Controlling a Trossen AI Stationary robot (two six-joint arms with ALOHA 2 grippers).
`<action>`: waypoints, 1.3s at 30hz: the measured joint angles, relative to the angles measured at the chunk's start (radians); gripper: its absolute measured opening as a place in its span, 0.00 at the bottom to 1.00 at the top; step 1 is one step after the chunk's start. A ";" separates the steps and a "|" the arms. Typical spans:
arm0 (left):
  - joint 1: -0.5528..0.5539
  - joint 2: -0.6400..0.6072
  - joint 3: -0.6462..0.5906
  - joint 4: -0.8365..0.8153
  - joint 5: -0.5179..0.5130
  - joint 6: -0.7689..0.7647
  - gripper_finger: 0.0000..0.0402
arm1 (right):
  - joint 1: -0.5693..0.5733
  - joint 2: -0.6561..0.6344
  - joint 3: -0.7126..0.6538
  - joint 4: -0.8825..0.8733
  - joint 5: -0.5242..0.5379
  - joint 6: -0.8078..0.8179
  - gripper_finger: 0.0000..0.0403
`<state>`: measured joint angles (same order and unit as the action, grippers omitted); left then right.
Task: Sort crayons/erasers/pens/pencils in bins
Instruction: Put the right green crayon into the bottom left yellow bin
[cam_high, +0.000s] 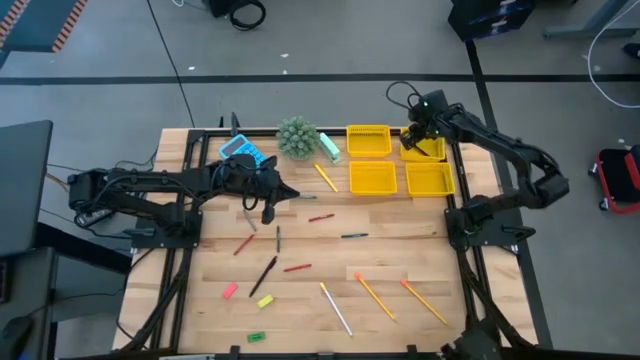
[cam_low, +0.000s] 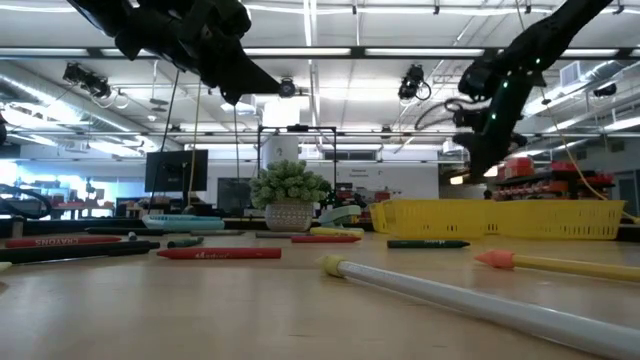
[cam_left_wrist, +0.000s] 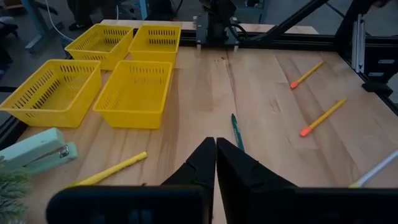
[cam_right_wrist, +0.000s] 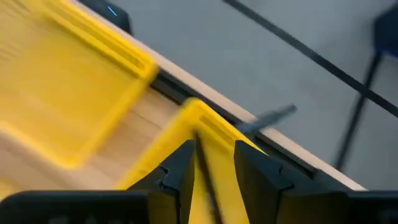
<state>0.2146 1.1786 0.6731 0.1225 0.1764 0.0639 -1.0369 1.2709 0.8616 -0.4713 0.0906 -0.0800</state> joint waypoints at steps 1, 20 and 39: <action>0.000 0.000 0.000 0.000 0.000 0.000 0.06 | 0.014 -0.027 0.000 -0.002 -0.040 0.019 0.30; 0.026 0.000 0.000 -0.071 -0.045 0.080 0.06 | 0.970 -0.050 0.001 0.004 0.038 0.274 0.26; 0.134 -0.099 0.001 0.024 -0.046 0.107 0.07 | 1.159 0.444 0.383 -0.297 0.023 0.392 0.23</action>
<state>0.3485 1.0794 0.6739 0.1470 0.1307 0.1712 0.1222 1.7151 1.2442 -0.7685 0.1134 0.3118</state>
